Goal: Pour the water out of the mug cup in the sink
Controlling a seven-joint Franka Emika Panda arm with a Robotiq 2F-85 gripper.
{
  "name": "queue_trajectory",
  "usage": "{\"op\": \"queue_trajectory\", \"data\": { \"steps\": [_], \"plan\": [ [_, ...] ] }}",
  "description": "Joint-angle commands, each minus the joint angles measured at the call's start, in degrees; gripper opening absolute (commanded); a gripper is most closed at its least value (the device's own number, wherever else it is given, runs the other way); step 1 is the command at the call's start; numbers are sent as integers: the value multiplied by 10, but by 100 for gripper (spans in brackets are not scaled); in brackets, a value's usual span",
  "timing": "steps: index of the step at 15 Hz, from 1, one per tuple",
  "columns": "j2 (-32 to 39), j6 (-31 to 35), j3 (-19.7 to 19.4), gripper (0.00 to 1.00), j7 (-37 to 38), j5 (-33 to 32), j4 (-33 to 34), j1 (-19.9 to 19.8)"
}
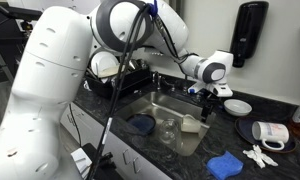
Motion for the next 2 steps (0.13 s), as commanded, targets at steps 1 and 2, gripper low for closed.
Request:
{"op": "queue_trajectory", "data": {
  "steps": [1,2],
  "plan": [
    [1,-32,-23,100,-18,11,18,11],
    [-1,-31,-25,100,-18,14,18,10]
  ]
}}
